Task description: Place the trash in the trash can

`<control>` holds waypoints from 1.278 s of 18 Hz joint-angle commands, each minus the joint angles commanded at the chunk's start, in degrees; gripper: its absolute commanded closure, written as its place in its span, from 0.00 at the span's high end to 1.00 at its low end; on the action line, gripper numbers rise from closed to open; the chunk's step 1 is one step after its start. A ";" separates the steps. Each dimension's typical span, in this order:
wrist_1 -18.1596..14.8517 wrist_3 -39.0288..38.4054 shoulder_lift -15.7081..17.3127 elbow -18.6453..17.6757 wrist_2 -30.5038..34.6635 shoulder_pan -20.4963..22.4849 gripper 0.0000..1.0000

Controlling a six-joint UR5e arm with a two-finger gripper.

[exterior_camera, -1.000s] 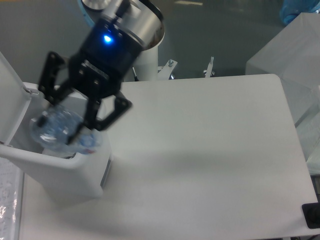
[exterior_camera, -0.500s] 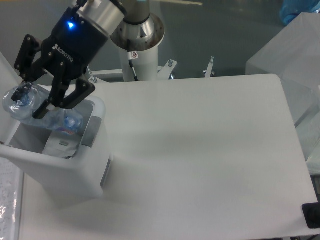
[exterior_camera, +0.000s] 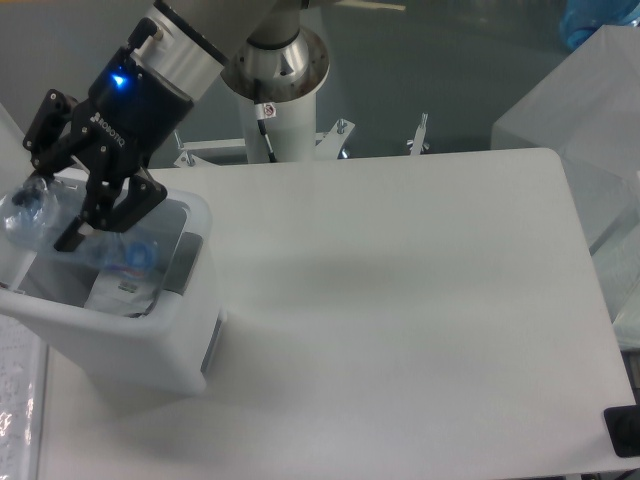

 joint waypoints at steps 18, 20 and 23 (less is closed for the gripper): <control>-0.18 0.97 -5.70 -2.56 0.70 22.67 1.00; -0.09 2.71 -8.68 -2.21 1.40 24.16 1.00; -0.09 9.04 -12.12 -1.42 5.42 26.01 1.00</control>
